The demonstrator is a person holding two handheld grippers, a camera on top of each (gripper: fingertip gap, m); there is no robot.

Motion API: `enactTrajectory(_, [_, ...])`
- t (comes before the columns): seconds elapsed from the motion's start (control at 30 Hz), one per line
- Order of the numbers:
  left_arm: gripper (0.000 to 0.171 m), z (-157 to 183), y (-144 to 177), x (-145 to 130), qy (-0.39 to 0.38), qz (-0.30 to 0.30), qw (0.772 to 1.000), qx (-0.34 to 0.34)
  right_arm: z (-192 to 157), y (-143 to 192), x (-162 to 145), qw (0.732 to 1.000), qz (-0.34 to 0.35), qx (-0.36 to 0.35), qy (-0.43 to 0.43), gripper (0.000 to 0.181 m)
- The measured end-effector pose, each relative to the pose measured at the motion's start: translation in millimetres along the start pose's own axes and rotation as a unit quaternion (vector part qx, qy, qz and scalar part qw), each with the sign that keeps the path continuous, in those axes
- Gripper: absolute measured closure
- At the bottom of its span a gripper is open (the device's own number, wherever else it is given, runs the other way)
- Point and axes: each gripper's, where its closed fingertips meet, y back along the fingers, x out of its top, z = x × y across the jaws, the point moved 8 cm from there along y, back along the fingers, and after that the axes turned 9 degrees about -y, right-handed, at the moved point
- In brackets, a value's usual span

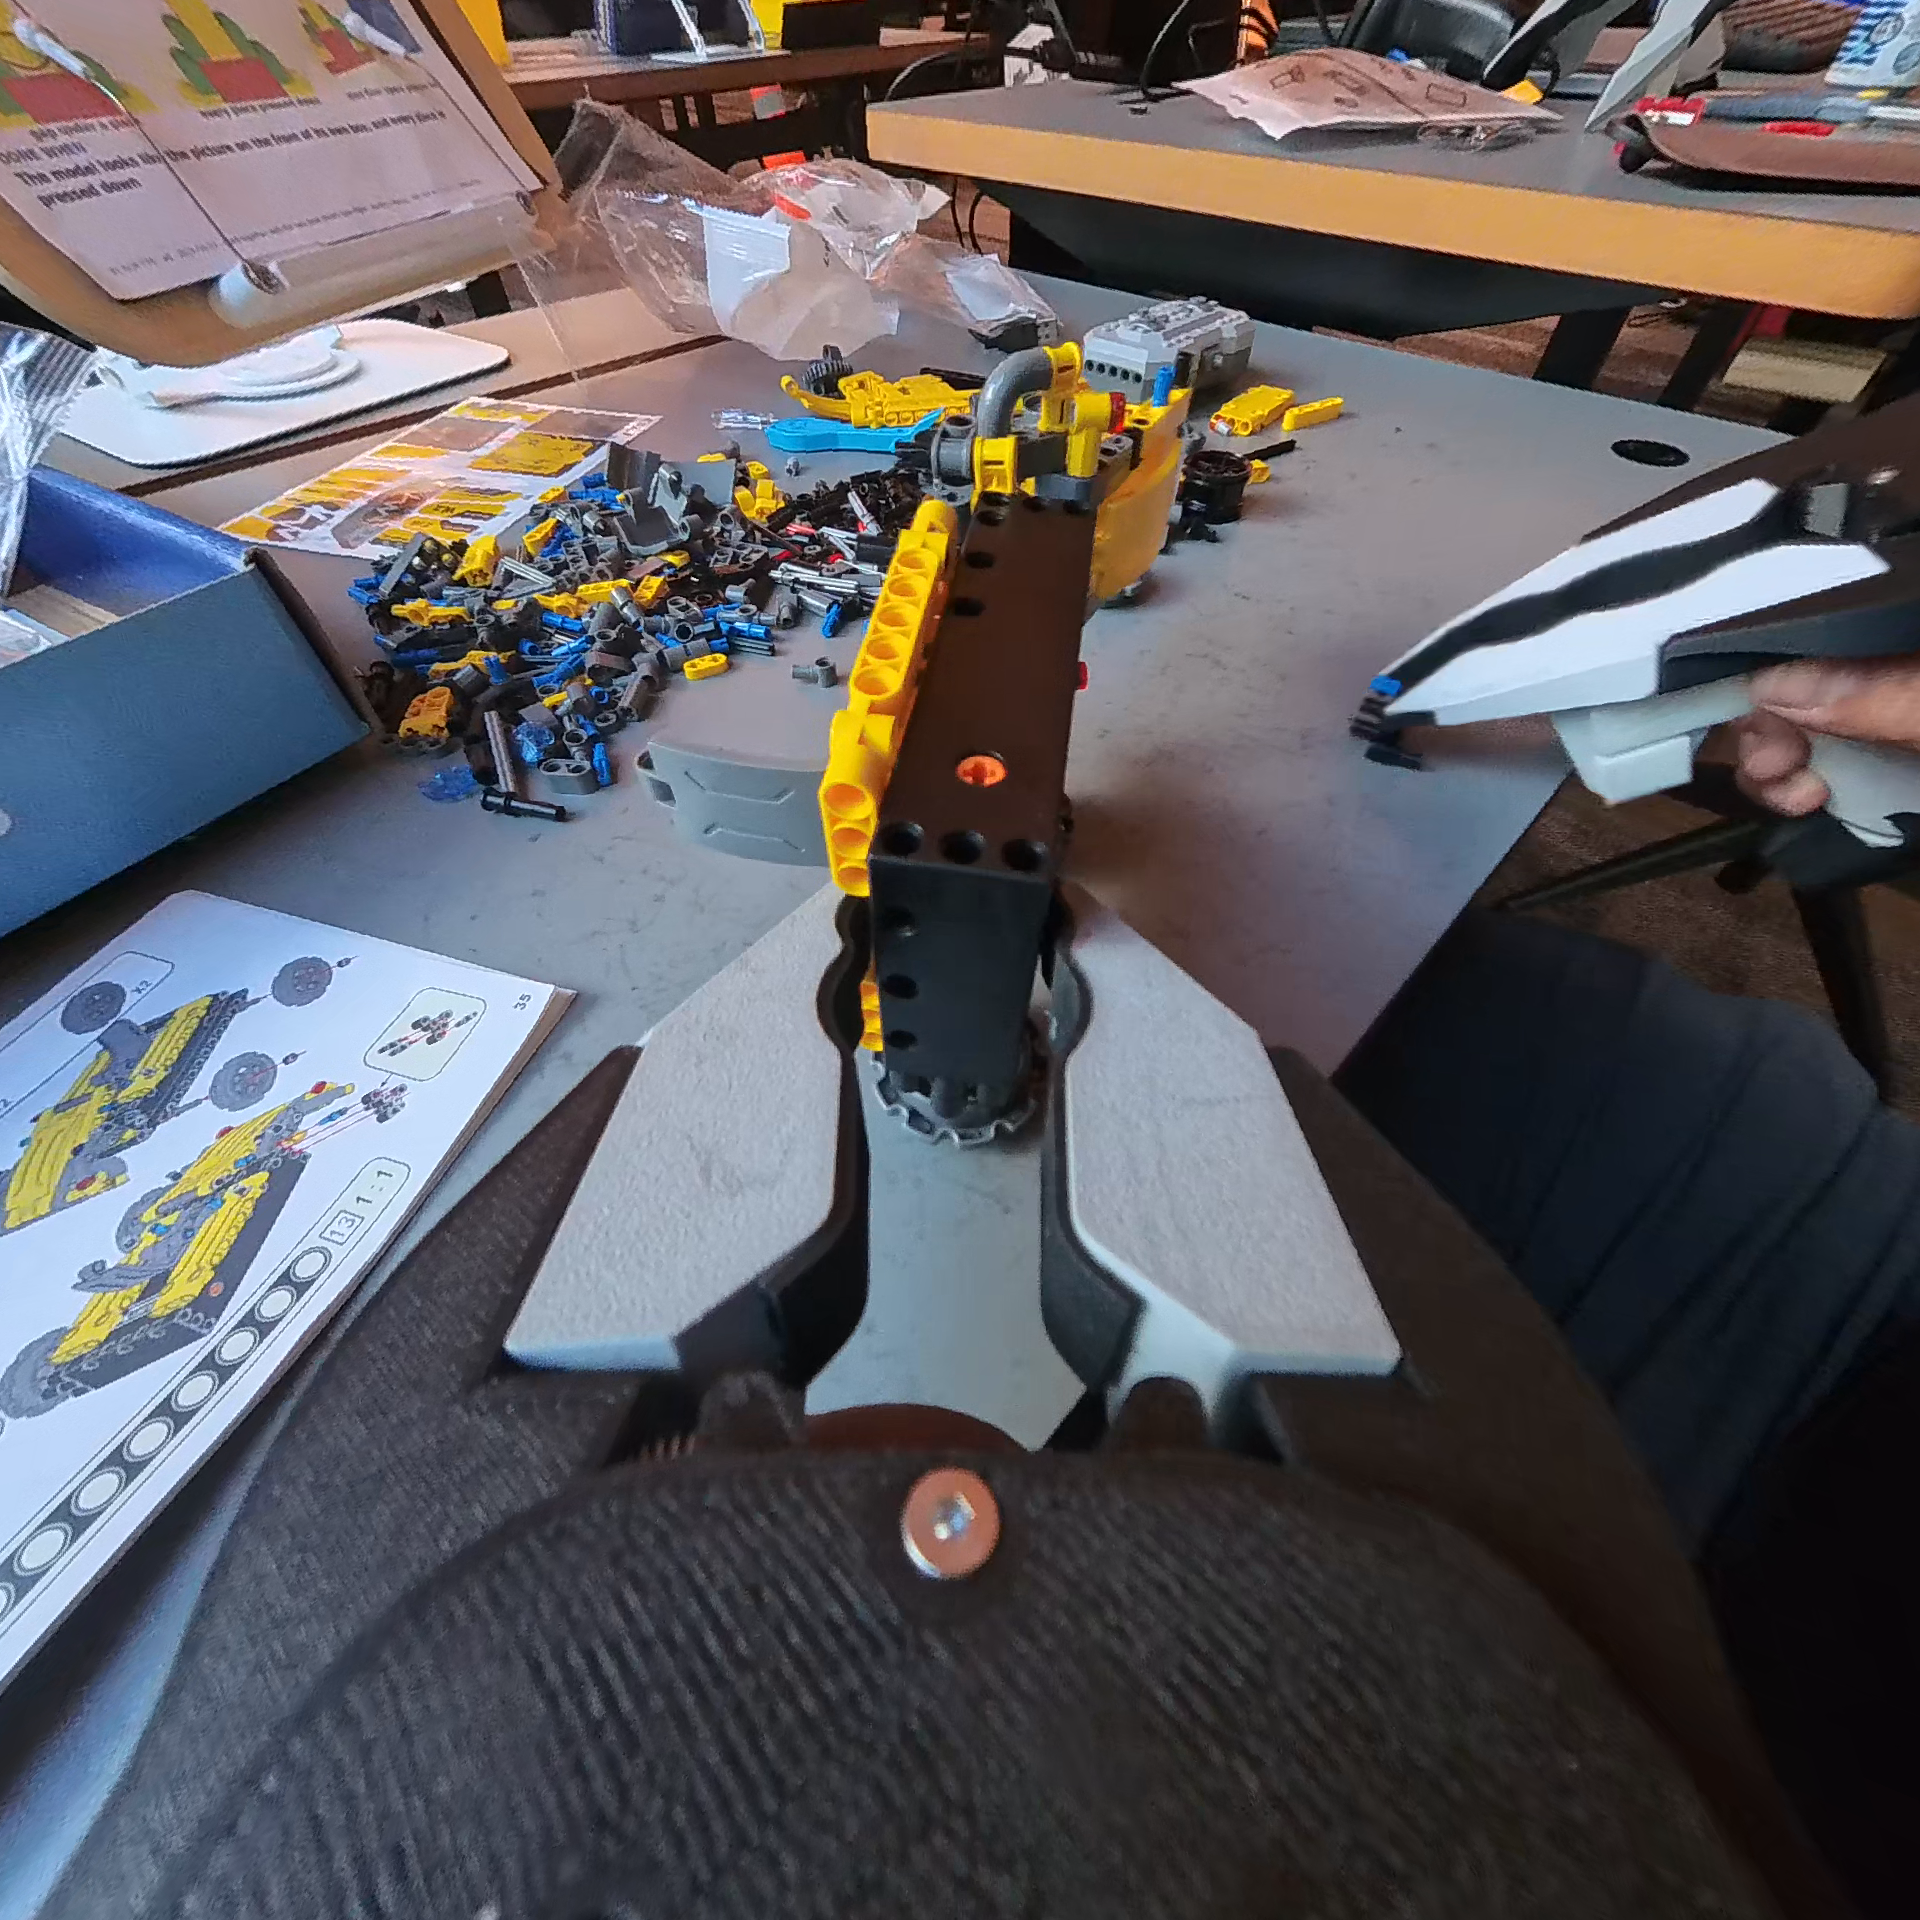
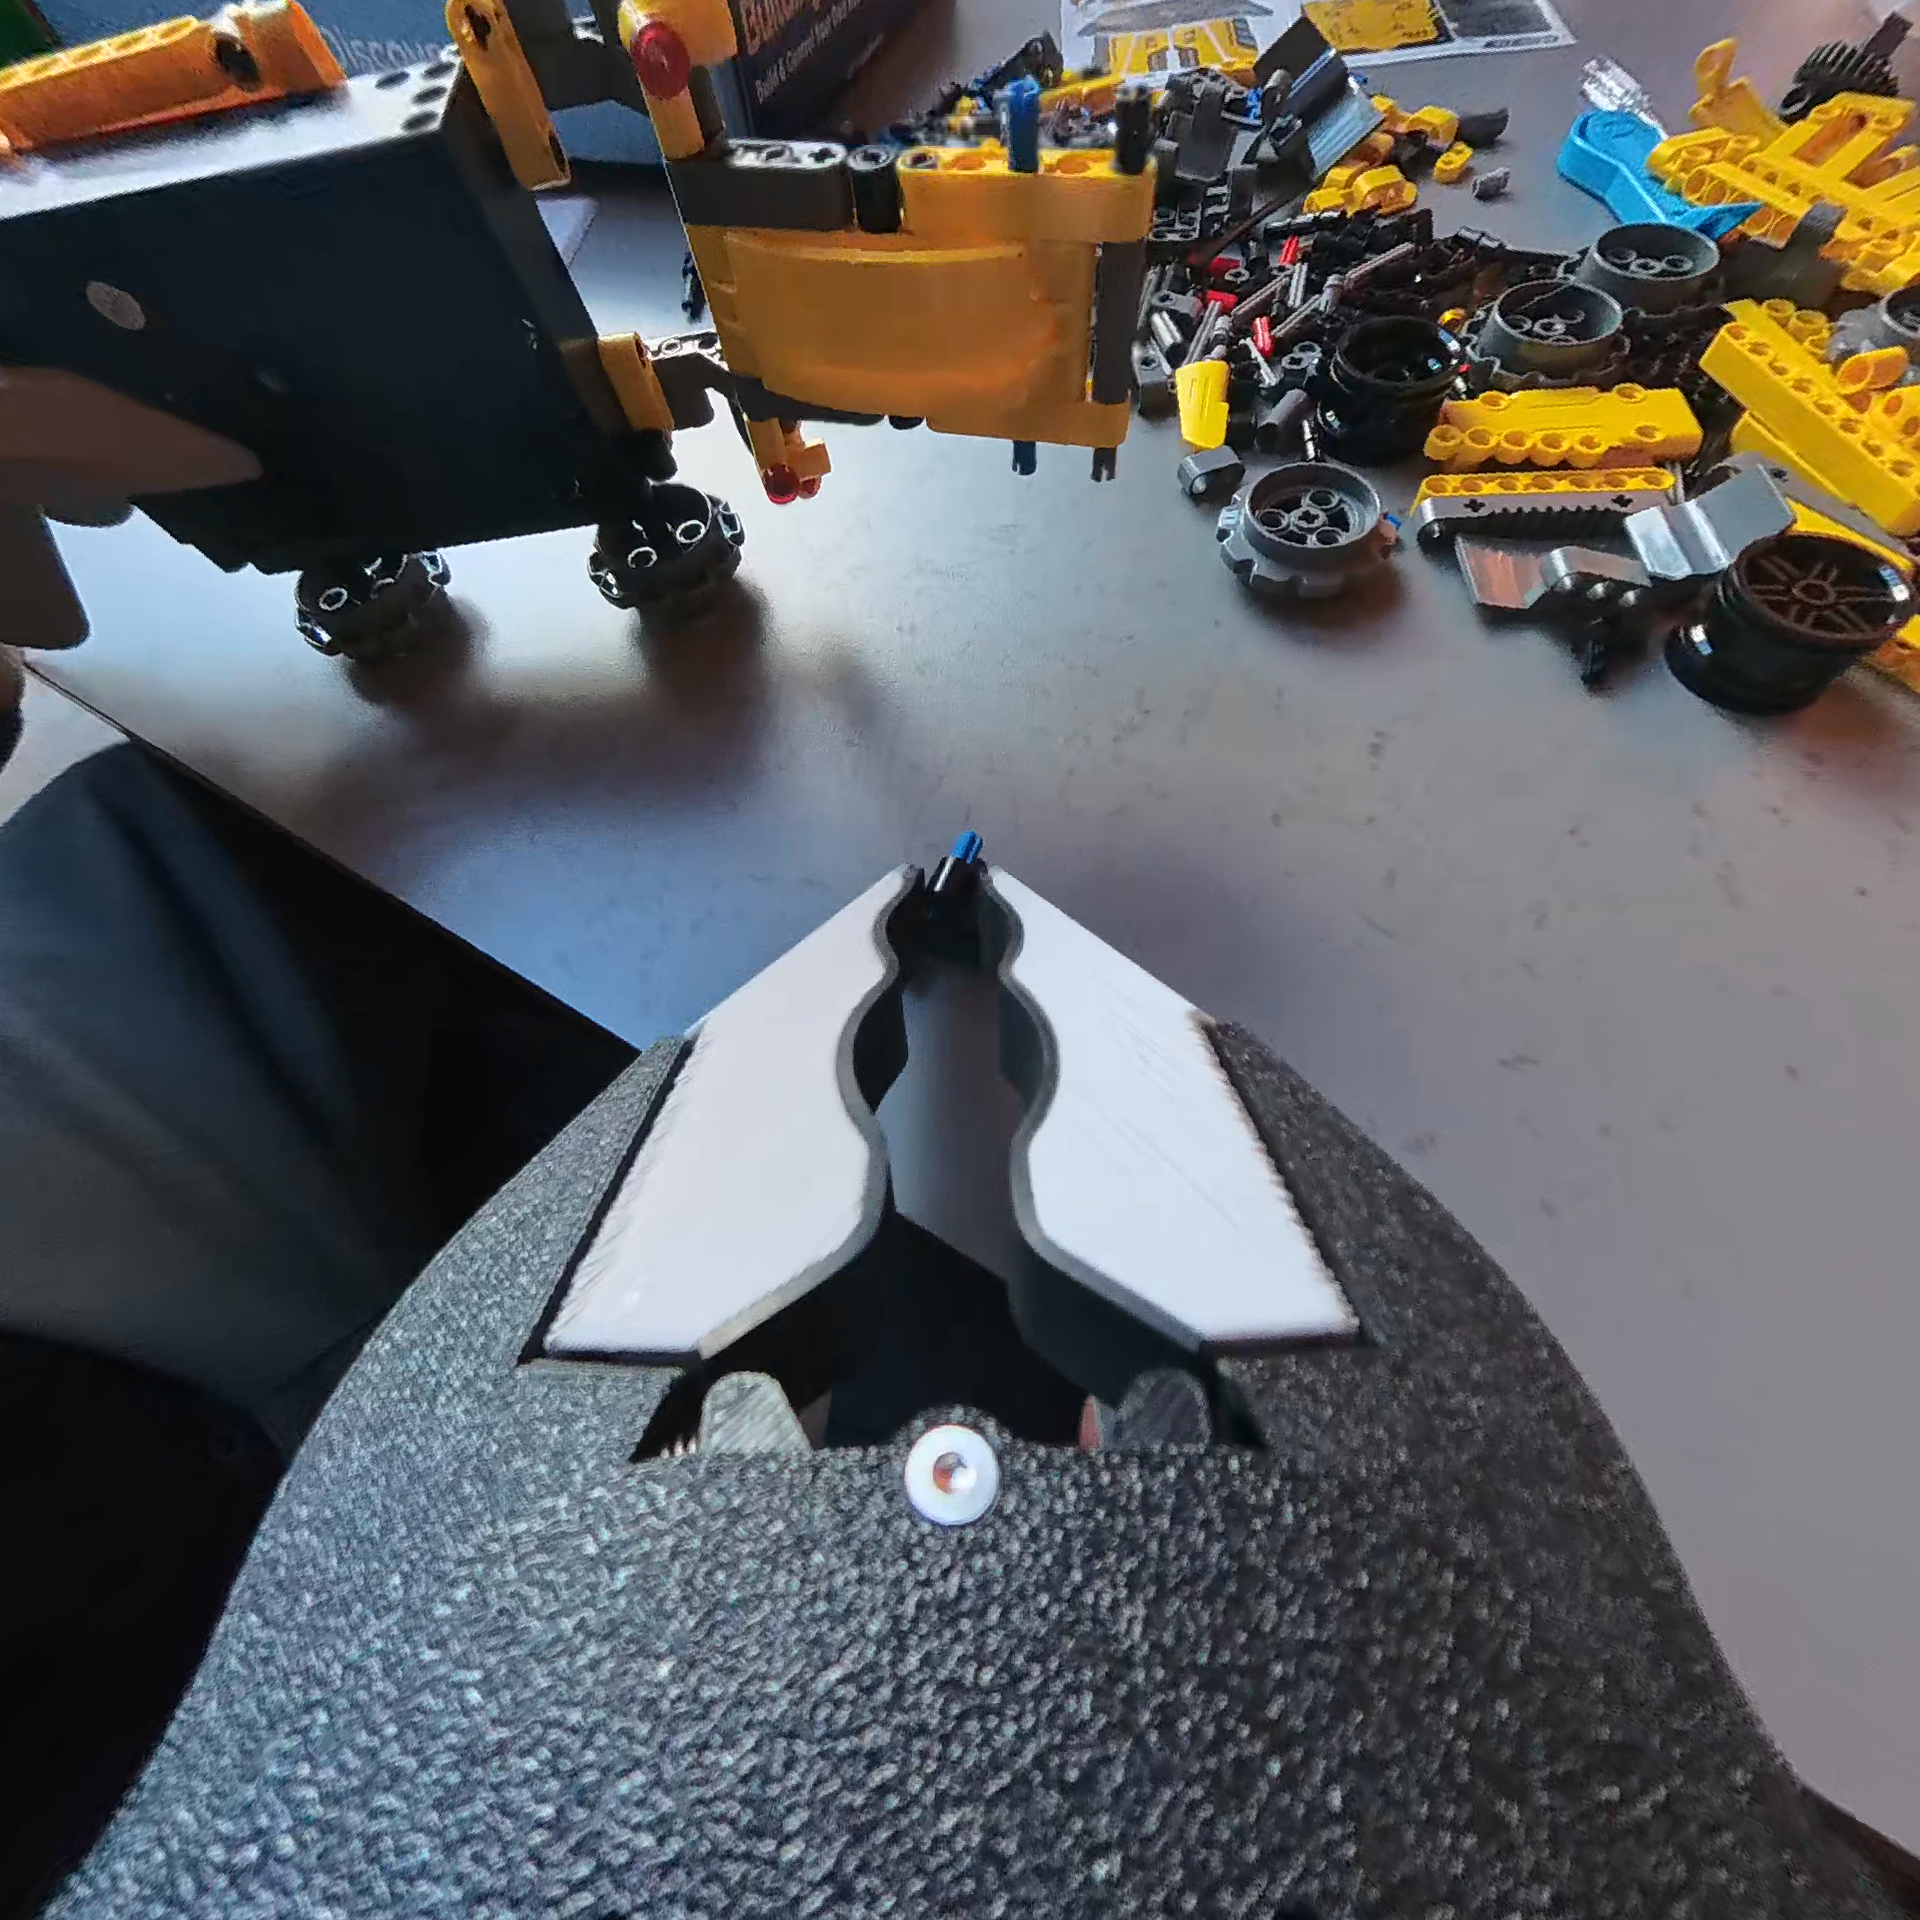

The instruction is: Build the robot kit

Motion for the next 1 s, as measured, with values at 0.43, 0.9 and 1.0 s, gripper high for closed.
enactTrajectory(0.43, [0.142, 1.5, 0.8, 0.3, -0.009, -0.003, 1.000, 0.007, -1.1, 4.1, -3.8, 1.000, -0.004, -0.014, 0.017, 0.161])
enactTrajectory(0.9, [0.123, -0.2, -2.7, -0.5, -0.017, -0.012, 1.000, 0.002, -13.0, 5.2, 14.8, 0.997, -0.035, 0.071, 0.012, 0.174])
enactTrajectory(1.0, [0.119, -0.5, -5.4, 2.2, -0.024, -0.015, 1.000, -0.006, -24.9, 4.4, 27.3, 0.990, -0.056, 0.127, 0.001, 0.174])
